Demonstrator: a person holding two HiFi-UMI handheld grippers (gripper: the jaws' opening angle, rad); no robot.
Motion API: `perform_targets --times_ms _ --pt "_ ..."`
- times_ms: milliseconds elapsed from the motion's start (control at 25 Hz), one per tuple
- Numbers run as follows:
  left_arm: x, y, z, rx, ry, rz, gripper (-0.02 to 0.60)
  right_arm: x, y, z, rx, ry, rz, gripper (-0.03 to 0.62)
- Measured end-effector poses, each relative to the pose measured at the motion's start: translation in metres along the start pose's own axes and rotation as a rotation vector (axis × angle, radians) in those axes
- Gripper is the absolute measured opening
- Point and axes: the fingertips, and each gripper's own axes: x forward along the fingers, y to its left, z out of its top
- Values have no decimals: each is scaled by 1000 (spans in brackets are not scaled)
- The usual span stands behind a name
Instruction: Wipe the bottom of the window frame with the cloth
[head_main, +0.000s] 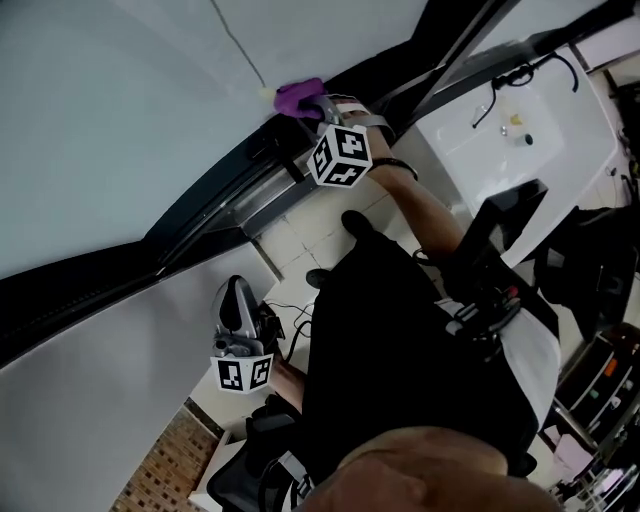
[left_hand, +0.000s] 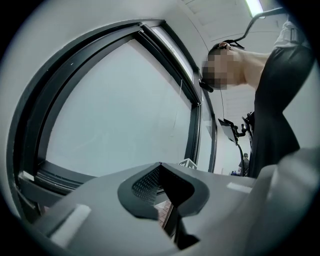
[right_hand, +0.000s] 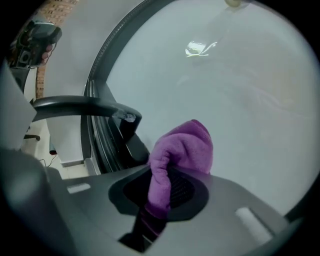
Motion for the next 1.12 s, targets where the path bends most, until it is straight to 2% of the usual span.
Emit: perform_targets --times_ms 200,560,800,1120 --pt "3 1 -4 -4 9 -9 3 -2 -3 -4 5 -1 -10 61" --pt "10 0 -7 -4 18 -36 3 -16 -47 -57 41 96 -99 61" --pt "13 0 -6 -5 22 -52 3 -31 -104 -120 89 245 -233 61" --pt "18 -4 -13 -8 18 -74 3 -43 -161 -192 38 505 -432 60"
